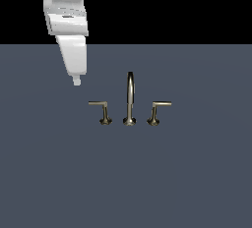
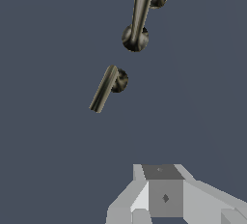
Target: Turn on the faucet by rotating a designated handle.
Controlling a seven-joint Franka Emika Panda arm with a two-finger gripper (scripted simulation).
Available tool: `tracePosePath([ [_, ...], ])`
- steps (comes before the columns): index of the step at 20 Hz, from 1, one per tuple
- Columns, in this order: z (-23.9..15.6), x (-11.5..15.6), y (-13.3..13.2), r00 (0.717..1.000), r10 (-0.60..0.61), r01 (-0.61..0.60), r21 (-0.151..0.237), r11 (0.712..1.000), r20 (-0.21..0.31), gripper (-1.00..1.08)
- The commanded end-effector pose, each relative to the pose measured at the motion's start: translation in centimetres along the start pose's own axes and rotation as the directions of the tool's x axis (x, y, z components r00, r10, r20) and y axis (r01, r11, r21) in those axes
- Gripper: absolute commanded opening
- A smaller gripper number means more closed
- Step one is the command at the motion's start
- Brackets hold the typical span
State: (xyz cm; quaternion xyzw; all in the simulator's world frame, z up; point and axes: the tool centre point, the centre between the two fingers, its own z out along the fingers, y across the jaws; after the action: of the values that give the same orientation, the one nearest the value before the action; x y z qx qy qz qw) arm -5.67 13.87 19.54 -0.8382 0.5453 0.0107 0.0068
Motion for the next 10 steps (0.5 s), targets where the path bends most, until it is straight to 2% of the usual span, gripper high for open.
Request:
tracePosePath([
  [1, 1.1, 0.5, -1.0, 0.999, 0.045, -0.045, 0.001, 0.999, -0.003, -1.0],
  [10, 5.4, 3.0, -4.9, 0.975, 0.223, -0.223, 0.004, 0.975, -0.015, -1.0],
])
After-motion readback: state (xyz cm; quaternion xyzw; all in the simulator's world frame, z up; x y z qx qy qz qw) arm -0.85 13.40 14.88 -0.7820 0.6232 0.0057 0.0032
